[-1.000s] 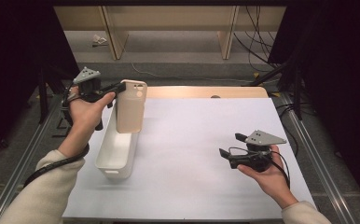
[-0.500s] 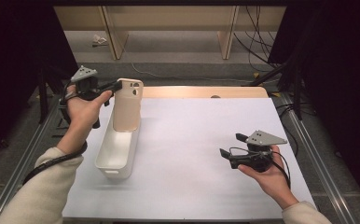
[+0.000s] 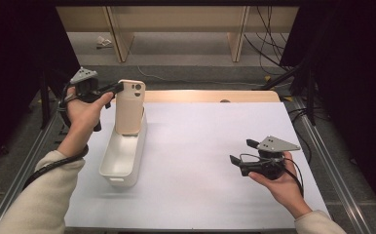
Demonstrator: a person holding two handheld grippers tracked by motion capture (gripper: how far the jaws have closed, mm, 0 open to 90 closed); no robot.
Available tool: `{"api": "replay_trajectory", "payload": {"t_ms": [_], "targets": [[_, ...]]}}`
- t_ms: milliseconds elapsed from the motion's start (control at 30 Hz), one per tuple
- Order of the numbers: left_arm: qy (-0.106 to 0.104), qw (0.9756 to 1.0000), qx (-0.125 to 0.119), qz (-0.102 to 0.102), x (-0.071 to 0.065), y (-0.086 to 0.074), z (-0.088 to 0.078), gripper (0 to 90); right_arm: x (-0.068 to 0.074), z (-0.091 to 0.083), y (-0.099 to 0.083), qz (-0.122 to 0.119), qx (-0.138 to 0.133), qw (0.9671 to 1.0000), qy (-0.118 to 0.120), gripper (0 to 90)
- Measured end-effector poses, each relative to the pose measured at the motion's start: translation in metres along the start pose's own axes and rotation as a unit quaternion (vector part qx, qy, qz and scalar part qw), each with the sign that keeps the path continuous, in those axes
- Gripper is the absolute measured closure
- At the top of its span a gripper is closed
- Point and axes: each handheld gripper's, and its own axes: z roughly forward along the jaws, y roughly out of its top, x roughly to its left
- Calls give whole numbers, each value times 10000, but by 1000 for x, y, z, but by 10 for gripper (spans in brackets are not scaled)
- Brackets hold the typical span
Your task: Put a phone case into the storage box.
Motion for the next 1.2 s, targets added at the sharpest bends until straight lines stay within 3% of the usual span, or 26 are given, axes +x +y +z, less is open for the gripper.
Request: {"api": "replay_trajectory", "payload": {"t_ms": [1200], "targets": [[138, 9999, -26, 20, 20, -7, 17, 816, -1, -1, 0, 18, -1, 10000, 12, 167]]}}
